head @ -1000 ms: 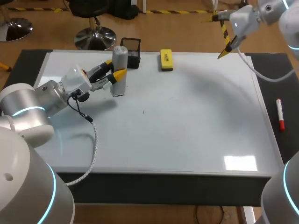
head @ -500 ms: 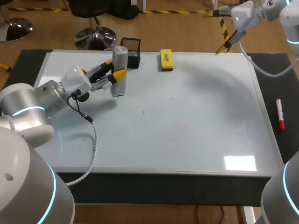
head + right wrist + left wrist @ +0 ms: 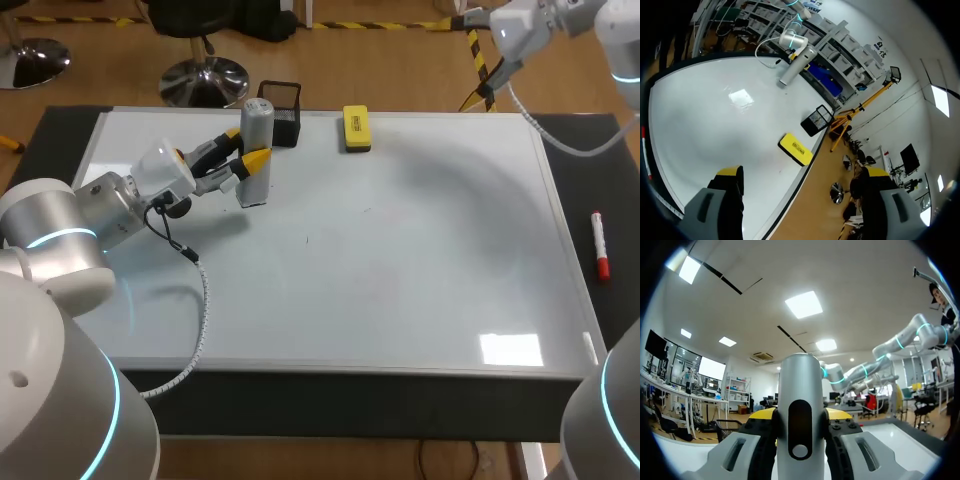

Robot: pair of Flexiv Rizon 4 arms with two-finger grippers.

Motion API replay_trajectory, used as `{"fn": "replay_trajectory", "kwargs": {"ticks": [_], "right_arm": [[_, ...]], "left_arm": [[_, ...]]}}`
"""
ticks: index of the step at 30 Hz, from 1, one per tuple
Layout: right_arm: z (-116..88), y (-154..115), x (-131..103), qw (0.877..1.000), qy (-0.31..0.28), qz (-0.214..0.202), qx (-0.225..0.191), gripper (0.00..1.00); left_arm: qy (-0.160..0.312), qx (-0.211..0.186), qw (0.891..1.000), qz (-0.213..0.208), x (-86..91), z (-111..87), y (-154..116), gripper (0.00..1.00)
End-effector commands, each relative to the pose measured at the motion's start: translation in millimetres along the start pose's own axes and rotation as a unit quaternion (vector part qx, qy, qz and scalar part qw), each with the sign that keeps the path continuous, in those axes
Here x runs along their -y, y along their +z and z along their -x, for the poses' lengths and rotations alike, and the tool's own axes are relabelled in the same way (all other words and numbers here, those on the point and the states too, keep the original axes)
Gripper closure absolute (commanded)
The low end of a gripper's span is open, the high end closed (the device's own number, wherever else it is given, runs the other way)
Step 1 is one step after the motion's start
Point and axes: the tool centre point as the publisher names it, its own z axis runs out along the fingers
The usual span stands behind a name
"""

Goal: Pick up the inspection probe, press it on each red-marked spot on the whiteboard one by one, put down the probe, pick up the eraser, and wipe off all the red marks.

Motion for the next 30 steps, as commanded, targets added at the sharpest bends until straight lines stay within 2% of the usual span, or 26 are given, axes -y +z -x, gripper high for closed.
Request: {"fn": "replay_trajectory", "kwargs": {"ticks": [1,11,18,30], "right_arm": [[0,-1,0,1.0,-0.001,-0.001,-0.002,0.0],[0,-1,0,1.0,-0.001,-0.001,-0.002,0.0],[0,-1,0,1.0,-0.001,-0.001,-0.002,0.0],[0,-1,0,1.0,-0.001,-0.001,-0.002,0.0]], "left_arm": [[0.001,0.0,1.0,0.0,0.8,-0.3,0,1.0],[0.008,0.003,1.0,0.0,5.4,3.9,4,1.0],[0.007,-0.011,1.0,-0.023,15.9,25.7,17,1.0],[0.0,-0.072,0.997,-0.034,35.1,64.5,65,1.0]]}}
